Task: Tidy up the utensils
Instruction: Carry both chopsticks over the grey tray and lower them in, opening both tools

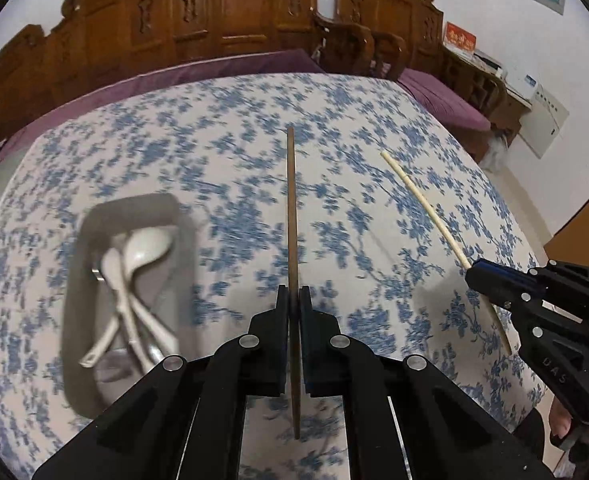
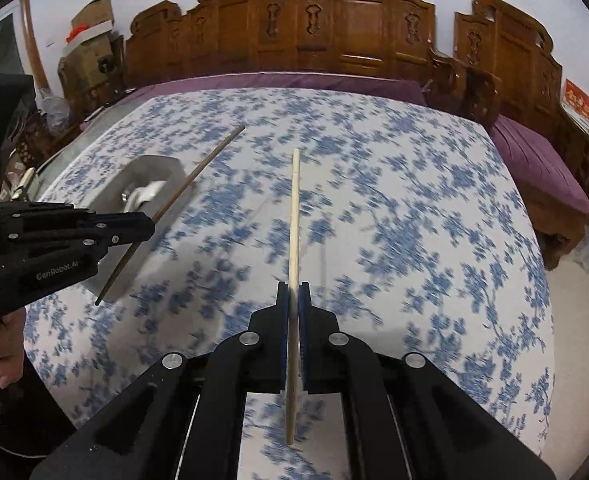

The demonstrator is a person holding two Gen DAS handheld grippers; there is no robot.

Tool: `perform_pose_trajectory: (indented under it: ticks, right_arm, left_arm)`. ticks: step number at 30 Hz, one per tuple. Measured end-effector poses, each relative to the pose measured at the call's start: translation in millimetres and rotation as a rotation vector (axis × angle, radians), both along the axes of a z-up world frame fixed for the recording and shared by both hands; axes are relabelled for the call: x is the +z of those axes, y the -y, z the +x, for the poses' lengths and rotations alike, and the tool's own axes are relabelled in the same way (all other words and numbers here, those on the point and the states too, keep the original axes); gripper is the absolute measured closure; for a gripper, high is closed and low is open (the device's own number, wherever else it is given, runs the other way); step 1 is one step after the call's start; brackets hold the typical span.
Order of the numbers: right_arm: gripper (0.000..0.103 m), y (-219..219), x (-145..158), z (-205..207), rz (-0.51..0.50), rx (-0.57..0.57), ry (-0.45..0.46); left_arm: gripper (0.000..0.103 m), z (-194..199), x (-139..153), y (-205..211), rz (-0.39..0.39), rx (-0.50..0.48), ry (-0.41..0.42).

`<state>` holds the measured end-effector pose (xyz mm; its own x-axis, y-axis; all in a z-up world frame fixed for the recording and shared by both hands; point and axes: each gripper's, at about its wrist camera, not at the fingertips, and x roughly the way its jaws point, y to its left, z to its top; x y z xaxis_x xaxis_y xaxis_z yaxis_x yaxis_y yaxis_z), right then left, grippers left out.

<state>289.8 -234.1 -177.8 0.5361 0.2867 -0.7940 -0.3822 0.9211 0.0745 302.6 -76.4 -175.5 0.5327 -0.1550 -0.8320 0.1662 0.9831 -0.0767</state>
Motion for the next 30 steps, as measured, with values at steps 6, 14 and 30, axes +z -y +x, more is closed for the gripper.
perform_pose_trajectory:
  ticks: [6, 14, 30]
  right_arm:
    - [0.097, -31.7, 7.4, -2.5, 0.017, 0.029, 0.012]
    - [0.097, -69.0, 10.7, -0.6, 0.038, 0.069, 0.016]
    - [0.097, -108.2, -4.1, -0.2, 0.051, 0.117, -0.012]
  left_arm:
    - [0.099, -5.2, 10.8, -37.0, 0.006, 0.027, 0.02]
    - [0.099, -4.9, 7.5, -83.0, 0.012, 0.072, 0.012]
    - [0.099, 11.3, -27.7, -136.9, 0.007, 0.11, -0.02]
